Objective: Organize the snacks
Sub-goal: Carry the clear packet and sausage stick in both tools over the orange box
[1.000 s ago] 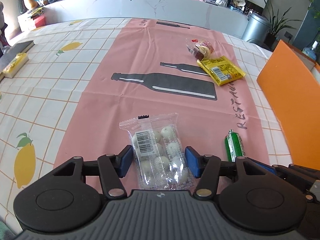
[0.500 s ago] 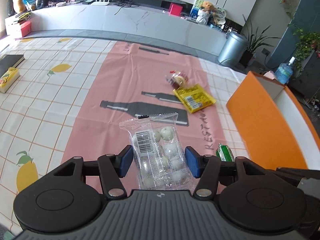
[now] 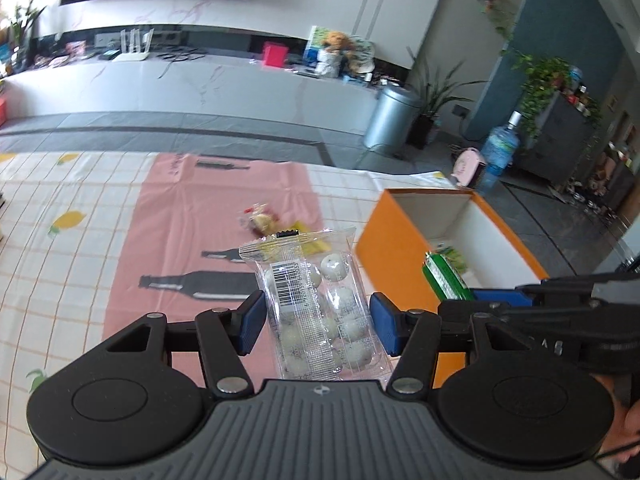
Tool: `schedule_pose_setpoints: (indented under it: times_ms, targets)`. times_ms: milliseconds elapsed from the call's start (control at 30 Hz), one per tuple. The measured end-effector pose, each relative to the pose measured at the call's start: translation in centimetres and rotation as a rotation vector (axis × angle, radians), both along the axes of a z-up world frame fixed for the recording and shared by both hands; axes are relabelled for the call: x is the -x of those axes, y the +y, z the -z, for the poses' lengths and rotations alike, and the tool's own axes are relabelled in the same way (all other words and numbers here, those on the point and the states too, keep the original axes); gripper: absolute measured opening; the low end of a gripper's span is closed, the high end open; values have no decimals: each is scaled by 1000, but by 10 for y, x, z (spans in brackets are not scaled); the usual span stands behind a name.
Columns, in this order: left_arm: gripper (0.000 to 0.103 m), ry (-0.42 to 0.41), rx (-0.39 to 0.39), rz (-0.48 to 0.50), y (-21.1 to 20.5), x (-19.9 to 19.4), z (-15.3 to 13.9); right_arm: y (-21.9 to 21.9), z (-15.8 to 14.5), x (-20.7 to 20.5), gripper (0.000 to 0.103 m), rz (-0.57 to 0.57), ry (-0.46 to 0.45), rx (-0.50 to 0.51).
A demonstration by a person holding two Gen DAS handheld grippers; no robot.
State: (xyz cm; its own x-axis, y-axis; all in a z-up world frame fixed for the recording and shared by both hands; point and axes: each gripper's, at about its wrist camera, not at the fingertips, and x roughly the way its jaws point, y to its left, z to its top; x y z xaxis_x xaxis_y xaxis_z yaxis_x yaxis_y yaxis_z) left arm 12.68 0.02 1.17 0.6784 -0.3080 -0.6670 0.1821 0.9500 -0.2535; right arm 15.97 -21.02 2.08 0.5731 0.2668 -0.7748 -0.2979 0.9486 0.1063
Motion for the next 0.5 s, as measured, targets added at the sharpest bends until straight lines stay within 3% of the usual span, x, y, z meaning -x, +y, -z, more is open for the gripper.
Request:
schedule_pose_setpoints:
  times_ms: [200,500]
  targets:
    - [65,-20,-27,133,-37,-12,-12,-48,-15,-6,21,31,29,1]
    - [65,-17,-88,309,-109,-34,-10,-117,7,-16,21,94,106,-2]
